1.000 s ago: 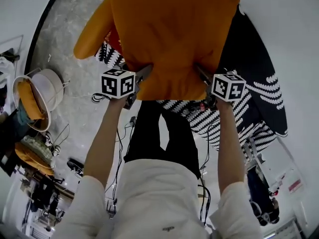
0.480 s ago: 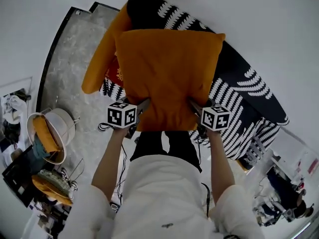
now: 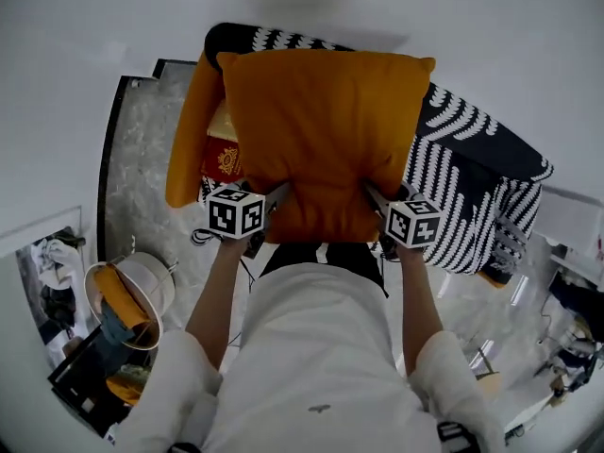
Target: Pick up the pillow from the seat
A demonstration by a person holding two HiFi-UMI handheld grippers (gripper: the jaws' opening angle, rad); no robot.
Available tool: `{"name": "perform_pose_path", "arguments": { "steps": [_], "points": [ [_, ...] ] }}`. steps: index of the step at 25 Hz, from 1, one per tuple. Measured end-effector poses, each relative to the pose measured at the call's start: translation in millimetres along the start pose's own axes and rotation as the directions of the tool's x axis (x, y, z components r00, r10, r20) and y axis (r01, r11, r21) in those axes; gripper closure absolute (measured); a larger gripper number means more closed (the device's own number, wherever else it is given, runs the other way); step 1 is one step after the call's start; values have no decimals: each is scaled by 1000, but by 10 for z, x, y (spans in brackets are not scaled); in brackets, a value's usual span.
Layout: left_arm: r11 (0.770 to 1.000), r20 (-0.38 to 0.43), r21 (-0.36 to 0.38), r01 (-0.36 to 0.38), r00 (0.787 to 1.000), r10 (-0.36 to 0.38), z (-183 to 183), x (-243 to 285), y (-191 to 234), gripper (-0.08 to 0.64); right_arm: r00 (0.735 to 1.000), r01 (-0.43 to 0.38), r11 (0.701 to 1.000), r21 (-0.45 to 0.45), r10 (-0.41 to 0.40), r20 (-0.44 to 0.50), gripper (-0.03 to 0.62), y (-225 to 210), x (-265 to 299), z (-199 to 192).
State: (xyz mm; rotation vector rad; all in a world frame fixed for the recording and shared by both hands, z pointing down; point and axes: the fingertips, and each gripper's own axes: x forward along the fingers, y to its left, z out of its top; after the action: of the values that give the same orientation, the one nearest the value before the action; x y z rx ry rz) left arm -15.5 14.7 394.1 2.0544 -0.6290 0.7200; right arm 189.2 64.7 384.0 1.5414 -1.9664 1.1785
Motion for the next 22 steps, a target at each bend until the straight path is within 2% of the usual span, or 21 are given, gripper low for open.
{"name": "perform_pose_path", "arguments": {
  "steps": [7, 12, 15, 22],
  "points": [
    [992, -9, 123, 31, 1000, -30, 137, 51, -637, 321, 992, 47, 998, 51, -53, 116, 370, -241, -641, -50],
    [979, -3, 196, 55, 998, -55, 127, 141, -1253, 321, 978, 96, 992, 77, -108, 178, 370, -495, -1243, -166],
    [972, 18, 223, 72, 997, -78, 80, 146, -1678, 321, 964, 129, 989, 74, -142, 225, 370, -625, -1686, -217],
    [956, 41, 283, 83, 994, -99, -63, 182, -2448, 321, 946, 131, 988, 81, -149, 289, 371, -922, -2400, -407]
  ]
}}
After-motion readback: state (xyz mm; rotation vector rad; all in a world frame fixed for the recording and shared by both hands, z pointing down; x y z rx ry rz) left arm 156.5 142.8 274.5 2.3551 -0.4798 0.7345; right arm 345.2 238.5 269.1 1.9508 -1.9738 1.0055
